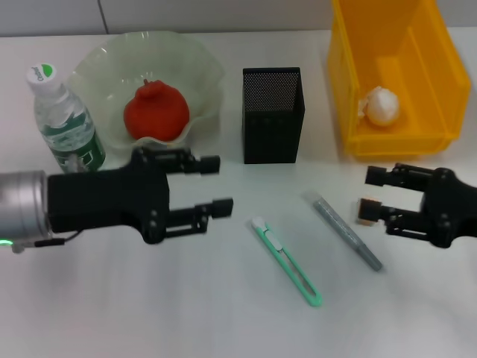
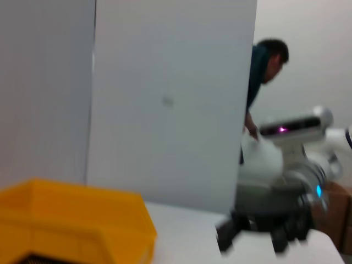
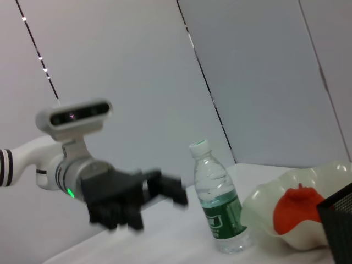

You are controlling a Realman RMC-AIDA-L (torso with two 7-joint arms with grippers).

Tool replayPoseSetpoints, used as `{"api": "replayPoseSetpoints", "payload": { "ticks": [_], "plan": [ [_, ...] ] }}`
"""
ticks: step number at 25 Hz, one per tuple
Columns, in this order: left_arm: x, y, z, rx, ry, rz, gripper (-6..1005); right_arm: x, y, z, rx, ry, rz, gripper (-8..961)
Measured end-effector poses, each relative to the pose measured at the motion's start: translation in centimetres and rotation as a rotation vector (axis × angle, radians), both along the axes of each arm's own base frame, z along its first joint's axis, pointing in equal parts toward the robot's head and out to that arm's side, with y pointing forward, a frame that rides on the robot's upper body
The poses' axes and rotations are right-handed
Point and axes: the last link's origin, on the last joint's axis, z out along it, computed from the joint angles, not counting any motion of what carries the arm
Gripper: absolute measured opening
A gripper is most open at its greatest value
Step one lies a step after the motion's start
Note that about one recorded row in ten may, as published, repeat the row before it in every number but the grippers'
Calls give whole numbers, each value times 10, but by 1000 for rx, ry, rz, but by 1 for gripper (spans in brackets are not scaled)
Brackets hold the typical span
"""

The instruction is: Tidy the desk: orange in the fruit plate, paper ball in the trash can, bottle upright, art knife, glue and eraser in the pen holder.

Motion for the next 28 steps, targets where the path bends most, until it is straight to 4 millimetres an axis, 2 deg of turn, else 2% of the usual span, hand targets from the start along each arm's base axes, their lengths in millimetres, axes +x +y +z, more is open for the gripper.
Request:
{"api": "replayPoseSetpoints", "payload": {
  "ticks": [3,7,12,16,20,28],
  "plan": [
    [-5,3,-7,-27,23,34,610,-4,5,21,-16,-31,-22,676],
    [-9,4,-7,-18,17,57,607,-20,16,57,-58,-97,-78,678],
    [-13,3,-8,-14,21,71,604,-55,40,106,-98,-237,-199,676],
    [-14,1,-11,-25,22,80,605,-81,54,124,-178,-384,-238,676],
    [-14,1,-13,-28,20,81,604,-94,75,122,-278,-540,-338,677],
    [-15,1,-14,-28,23,89,604,-100,99,75,-493,-723,-436,676]
  ]
}}
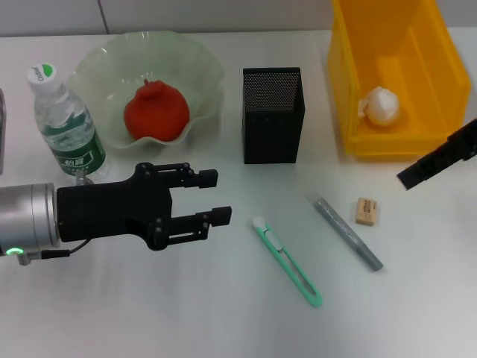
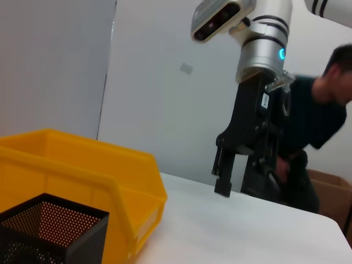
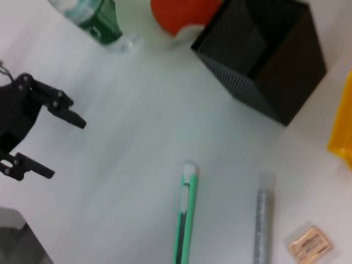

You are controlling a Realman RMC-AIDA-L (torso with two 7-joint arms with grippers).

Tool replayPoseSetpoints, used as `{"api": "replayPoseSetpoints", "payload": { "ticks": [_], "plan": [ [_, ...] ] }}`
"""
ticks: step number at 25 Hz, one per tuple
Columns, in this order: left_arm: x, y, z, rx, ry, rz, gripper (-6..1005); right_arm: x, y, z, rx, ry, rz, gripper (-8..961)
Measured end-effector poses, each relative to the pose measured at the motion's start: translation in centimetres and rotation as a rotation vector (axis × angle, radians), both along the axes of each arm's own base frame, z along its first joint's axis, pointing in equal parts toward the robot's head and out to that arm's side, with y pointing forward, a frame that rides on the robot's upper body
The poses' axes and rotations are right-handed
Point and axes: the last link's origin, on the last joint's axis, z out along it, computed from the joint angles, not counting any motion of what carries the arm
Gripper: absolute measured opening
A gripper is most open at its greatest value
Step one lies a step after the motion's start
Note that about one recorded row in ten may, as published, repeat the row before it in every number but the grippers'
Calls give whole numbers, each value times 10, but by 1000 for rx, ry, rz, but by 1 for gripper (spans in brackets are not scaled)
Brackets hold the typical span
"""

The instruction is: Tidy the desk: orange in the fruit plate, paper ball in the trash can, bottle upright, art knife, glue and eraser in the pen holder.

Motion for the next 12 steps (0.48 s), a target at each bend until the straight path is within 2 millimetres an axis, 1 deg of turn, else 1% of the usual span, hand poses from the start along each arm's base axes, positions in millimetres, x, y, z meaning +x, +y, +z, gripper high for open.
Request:
{"api": "replayPoseSetpoints", "payload": {
  "ticks": [6,8,12],
  "plan": [
    [-4,-1,-4,1,5,14,605,-3,11,-20,-25,-1,-21,665],
    [-5,-2,-5,2,6,14,605,-6,12,-27,-39,9,-9,664],
    [-7,-2,-5,6,9,20,605,-17,13,-48,-91,-8,31,664]
  ]
}}
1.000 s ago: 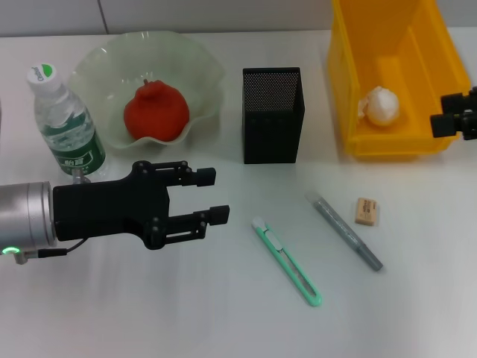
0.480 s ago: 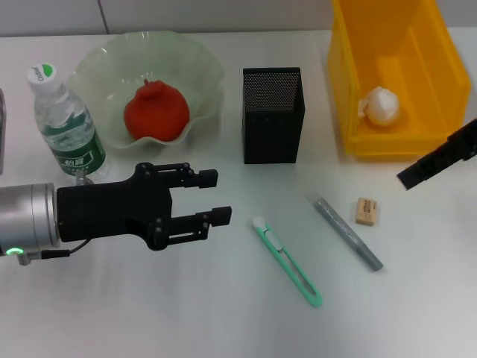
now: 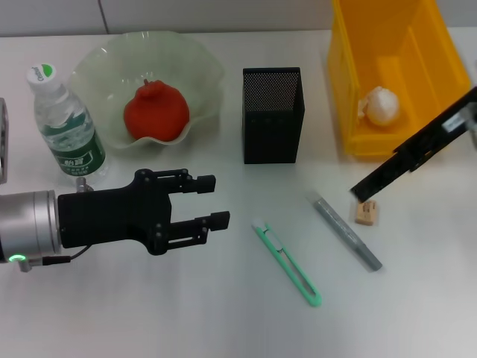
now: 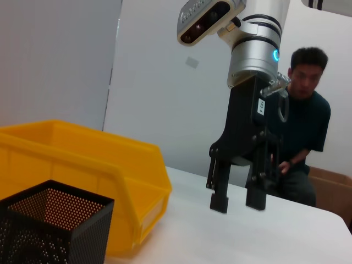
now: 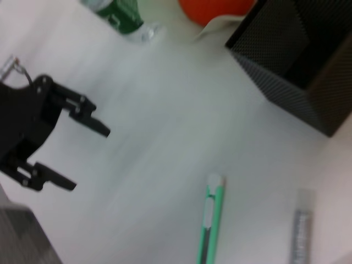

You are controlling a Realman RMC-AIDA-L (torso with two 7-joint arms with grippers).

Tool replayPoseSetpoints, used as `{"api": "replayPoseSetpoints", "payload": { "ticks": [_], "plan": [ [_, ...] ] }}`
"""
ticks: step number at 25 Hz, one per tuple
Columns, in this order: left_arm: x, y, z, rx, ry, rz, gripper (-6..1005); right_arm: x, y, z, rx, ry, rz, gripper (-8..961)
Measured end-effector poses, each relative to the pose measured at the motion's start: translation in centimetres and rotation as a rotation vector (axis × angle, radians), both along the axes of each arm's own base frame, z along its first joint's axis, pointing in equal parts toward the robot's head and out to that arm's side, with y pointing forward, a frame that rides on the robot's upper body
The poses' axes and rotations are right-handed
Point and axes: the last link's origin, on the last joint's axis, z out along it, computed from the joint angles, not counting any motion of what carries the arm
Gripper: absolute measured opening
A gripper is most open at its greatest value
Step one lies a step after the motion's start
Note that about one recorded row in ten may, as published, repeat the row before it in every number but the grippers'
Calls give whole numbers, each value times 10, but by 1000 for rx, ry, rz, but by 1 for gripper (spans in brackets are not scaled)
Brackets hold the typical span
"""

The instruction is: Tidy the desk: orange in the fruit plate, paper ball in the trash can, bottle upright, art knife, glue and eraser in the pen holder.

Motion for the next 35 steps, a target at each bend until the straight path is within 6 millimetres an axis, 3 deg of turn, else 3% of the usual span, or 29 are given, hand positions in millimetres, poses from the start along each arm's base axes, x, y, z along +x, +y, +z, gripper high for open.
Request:
{"api": "replayPoseSetpoints", "payload": {
  "ticks": [7,15,35],
  "plan": [
    [-4,-3,-1,18,11,-14,604,-20,-4,-43,-67,-91,81,665],
    [-12,-9,-3,29,12,-8,604,-39,-7,-74,-112,-139,84,665],
    [-27,-17,0,116,43,-35,605,-64,1,-119,-101,-224,65,664]
  ]
}}
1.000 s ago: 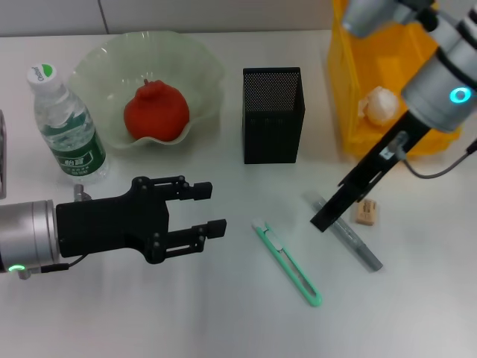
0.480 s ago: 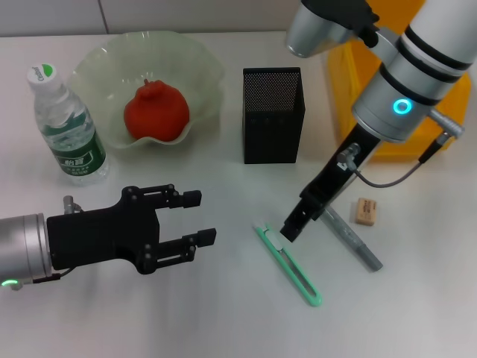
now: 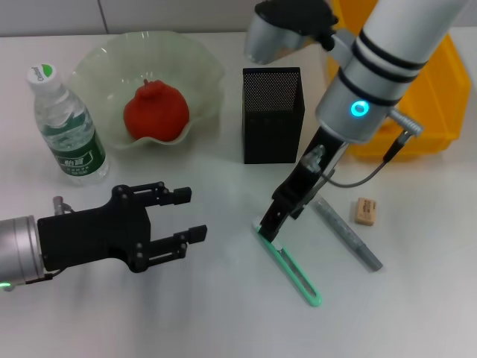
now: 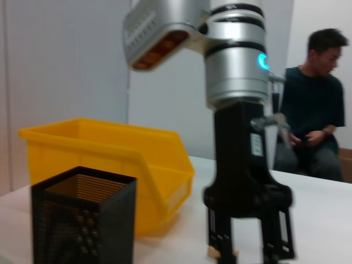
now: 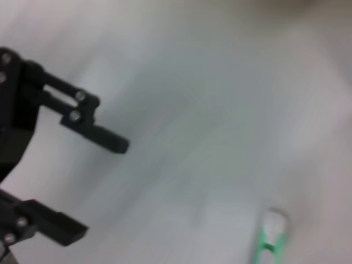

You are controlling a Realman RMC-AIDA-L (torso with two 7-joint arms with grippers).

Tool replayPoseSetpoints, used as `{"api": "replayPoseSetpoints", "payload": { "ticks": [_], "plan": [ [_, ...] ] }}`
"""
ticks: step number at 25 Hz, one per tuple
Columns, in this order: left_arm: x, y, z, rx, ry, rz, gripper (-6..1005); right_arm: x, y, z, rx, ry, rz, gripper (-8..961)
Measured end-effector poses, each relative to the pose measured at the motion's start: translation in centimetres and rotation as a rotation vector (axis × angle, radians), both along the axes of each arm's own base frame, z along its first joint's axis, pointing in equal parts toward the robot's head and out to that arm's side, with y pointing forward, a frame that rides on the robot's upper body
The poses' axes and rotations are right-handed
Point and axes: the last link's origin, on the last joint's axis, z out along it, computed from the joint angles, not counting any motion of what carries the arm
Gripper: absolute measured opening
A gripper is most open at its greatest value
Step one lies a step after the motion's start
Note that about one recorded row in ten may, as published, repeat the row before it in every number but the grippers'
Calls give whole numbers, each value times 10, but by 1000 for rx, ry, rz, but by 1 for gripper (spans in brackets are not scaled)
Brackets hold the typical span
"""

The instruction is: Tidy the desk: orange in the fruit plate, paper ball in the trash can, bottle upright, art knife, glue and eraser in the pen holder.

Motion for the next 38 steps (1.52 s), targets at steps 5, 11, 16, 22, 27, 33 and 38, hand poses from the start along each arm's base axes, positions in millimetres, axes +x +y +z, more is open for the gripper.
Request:
{"api": "replayPoseSetpoints", "payload": {
  "ticks": [5,11,16,22,27,33,38],
  "plan": [
    [-7,-4,4,28,0,18,605,1,-5,-10,-14,-1,18,664],
    [-7,-5,3,34,2,12,605,3,-4,-12,-9,-15,16,664],
    [-7,-4,3,37,5,14,605,6,-6,-15,-17,-15,9,665],
    [-6,-2,3,38,6,11,605,7,-12,-24,-39,-35,46,664],
    [-6,-1,3,39,6,10,604,7,-13,-27,-39,-45,59,665],
    [-7,0,3,43,11,15,605,8,-12,-28,-37,-61,75,665],
    [-7,0,2,45,14,17,605,9,-14,-29,-52,-100,116,664]
  ]
}}
